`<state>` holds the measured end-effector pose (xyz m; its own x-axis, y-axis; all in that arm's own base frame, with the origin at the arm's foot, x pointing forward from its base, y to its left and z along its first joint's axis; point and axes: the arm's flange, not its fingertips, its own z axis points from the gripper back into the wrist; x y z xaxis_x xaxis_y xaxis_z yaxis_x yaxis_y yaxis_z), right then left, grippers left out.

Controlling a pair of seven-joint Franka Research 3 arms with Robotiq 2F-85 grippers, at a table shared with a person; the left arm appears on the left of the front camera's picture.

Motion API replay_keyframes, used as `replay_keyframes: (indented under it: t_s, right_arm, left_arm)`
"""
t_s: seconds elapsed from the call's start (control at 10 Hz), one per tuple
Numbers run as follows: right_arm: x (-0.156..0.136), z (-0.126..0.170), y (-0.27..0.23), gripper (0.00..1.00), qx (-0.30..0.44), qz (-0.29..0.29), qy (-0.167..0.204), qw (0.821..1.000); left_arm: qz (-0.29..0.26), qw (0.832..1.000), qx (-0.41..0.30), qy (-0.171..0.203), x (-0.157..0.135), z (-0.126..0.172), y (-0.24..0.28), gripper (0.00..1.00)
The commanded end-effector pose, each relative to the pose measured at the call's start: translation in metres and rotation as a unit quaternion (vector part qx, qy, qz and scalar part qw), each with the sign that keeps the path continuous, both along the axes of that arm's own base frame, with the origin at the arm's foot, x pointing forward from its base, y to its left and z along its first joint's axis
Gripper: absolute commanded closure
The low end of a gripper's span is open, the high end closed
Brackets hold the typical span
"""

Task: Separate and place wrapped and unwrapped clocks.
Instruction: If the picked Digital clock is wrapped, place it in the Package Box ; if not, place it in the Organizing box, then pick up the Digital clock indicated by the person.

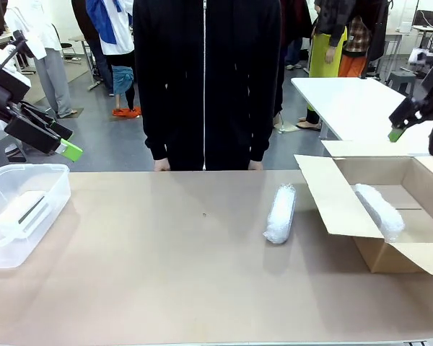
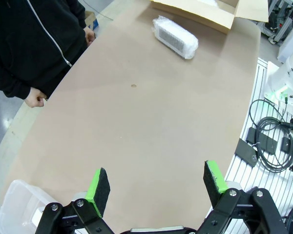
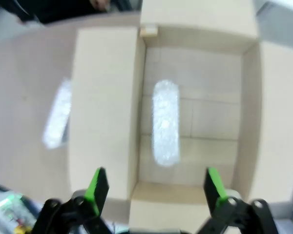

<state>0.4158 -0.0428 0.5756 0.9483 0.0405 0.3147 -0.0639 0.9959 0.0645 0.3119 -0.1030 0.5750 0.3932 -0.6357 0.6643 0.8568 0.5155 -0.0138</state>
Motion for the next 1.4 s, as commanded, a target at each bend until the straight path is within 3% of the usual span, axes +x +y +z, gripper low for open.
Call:
replay_keyframes:
  t_s: [0.0,0.2,0.3,1.3]
  right_arm:
    - [-0.0144,0.0313,0.0179,0.0,-0.01,-0.027,0.022,0.999]
    - [-0.0144,0.0347,0.0221,0.0,-0.054,-0.046,0.038,0.997]
    - [-0.0204,0.0386,0.0186,0.0,-0.006,-0.016,0.012,1.0]
    - [-0.0204,0.0386,0.0186,0.0,-0.006,-0.016,0.012,1.0]
  left_arm:
    - [0.004,1.0,0.0,-0.004,0.0012,-0.0001,-0.0004,0.0]
    - [0.004,1.0,0.0,-0.004,0.0012,-0.0001,-0.0004,0.0]
    - [0.004,1.0,0.0,-0.004,0.0012,-0.0001,-0.0004,0.0]
    - [0.004,1.0,0.0,-0.004,0.0012,-0.0001,-0.0004,0.0]
